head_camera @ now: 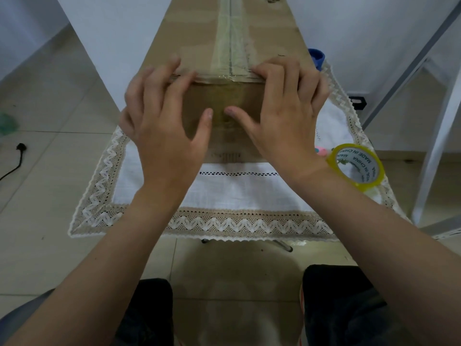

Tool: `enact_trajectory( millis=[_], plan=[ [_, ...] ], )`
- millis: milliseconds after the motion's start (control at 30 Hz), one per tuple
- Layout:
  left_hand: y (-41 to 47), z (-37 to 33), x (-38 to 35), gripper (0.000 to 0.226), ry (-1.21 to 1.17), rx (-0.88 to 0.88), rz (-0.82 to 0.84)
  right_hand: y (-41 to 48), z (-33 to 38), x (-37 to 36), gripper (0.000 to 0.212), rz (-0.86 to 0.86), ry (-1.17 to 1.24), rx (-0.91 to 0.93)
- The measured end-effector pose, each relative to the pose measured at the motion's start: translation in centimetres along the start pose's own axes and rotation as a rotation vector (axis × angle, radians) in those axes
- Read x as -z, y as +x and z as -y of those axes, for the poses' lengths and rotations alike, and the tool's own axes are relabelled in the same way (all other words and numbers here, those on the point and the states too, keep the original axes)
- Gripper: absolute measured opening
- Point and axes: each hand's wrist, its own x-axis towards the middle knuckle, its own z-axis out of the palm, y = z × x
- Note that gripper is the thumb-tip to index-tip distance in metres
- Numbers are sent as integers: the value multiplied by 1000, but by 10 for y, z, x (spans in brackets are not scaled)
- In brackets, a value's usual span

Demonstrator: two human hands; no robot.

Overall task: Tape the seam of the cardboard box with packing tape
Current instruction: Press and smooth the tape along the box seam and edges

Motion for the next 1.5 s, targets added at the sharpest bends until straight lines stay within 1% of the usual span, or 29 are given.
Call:
enact_trajectory(
  millis=[33,100,200,300,367,433,467,533,600,633,700,767,867,1000,1133,1267,1367,1433,1500],
  plan=[
    [-3,1,-2,57,38,6,37,-2,-2,-1,72,12,-6,17],
    [-6,4,-5,67,79,-8,81,-5,-7,-2,80,50,-48,67],
    [-5,7,-10,70,82,-14,72,-5,-15,-2,94,103,-111,130],
    [-6,8,-14,73,84,-9,75,-6,-19,-2,115,136,-137,171],
    [-6,8,-15,73,93,-14,79,-6,-24,-1,122,148,-146,191],
    [-5,9,-15,72,98,-21,73,-5,-28,1,118,144,-103,197],
    [-3,9,-15,70,100,-27,63,-4,-29,2,111,134,-66,194],
    [0,9,-16,64,109,-42,35,-1,-29,4,89,90,26,159],
    [6,7,-17,58,119,-46,-14,6,-26,4,64,41,110,75],
    [10,6,-18,54,116,-37,-39,9,-23,4,55,28,137,30],
    [18,3,-20,48,95,-6,-68,14,-17,2,47,17,139,-33],
    [22,0,-21,42,72,13,-78,14,-13,0,47,6,124,-50],
    [24,0,-21,37,48,14,-93,6,-15,0,54,18,103,4],
    [26,1,-20,36,56,11,-97,-1,-23,-1,63,35,66,97],
    [25,2,-21,36,55,0,-99,-2,-27,-1,70,48,71,126],
    [25,2,-21,35,49,-6,-103,-4,-28,0,87,84,15,164],
    [26,2,-19,34,9,-5,-98,-2,-29,4,95,129,8,171],
    [28,2,-16,32,-34,-2,-86,4,-28,8,90,130,47,153],
    [30,1,-14,33,-76,9,-63,13,-24,12,72,91,97,117]
  ],
)
